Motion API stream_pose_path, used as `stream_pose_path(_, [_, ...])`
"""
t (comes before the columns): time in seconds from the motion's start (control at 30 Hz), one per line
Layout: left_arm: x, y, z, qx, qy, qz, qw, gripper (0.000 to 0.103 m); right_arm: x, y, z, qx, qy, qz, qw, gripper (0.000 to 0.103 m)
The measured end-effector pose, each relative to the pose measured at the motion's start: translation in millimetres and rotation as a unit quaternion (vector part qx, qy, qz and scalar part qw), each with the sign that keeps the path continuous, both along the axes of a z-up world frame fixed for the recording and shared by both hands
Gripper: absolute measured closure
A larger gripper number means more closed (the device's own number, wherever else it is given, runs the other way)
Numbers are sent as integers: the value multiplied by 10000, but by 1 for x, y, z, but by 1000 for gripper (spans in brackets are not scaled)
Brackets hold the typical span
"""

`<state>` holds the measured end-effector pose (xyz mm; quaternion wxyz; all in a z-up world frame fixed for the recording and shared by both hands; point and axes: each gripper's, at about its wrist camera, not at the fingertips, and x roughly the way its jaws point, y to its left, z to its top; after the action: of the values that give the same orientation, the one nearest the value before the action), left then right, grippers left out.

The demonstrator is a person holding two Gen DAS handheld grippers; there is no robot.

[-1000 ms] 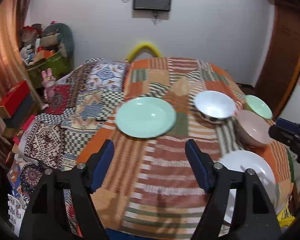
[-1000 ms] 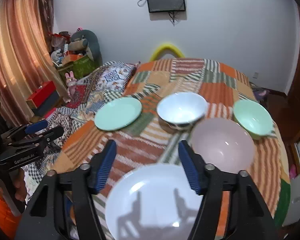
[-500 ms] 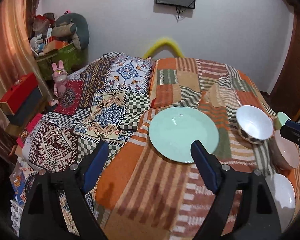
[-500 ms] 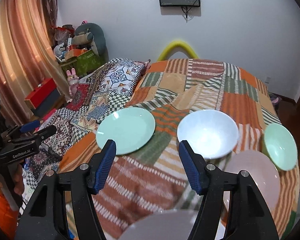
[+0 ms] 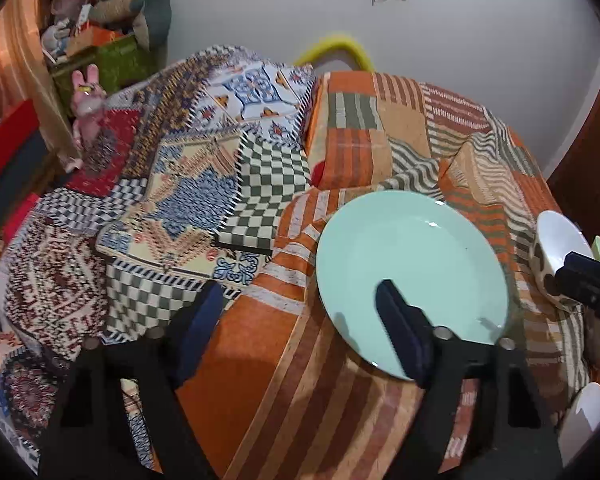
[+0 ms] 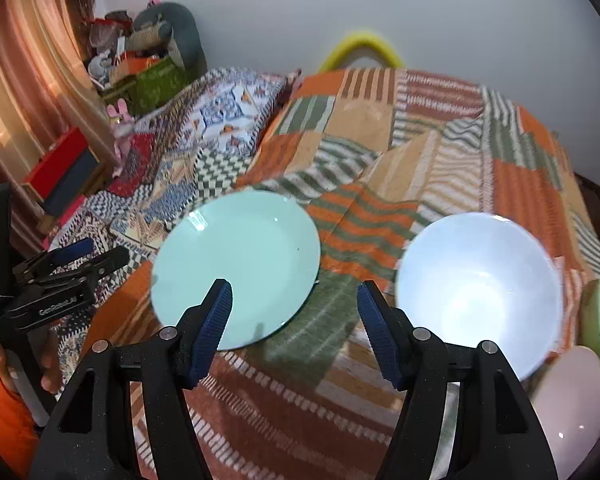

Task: Organize plates and bowls
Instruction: 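Move both grippers to the mint-green plate rim and close on it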

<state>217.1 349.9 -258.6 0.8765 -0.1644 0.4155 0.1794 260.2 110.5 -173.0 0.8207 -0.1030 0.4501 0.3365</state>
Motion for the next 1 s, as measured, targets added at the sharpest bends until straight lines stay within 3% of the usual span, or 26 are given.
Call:
stream_pose_path(0.2, [20,-1,-25,-82,207,-153,9996,56,10,22,-25,-301,149,153,9993,50])
stream_pose_path(0.43, [33,4,-39,-196,282,-121,9993,62,27,32,-45,-355,442,16,9984,55])
stream_pose_path(0.53, [38,5,-41,-266,282,-119,9992,66,32,37,-58,-490,640,-23,9967,67])
stream_pose_path(0.7, [45,-3,-44,-344,300,-363,9983,80,34,39,-67,-529,749,-63,9958,69])
stream_pose_path(1.0, [31,-10,-38,-395,290,-439,9978,81,38,31,-65,-350,1071,-154,9935,77])
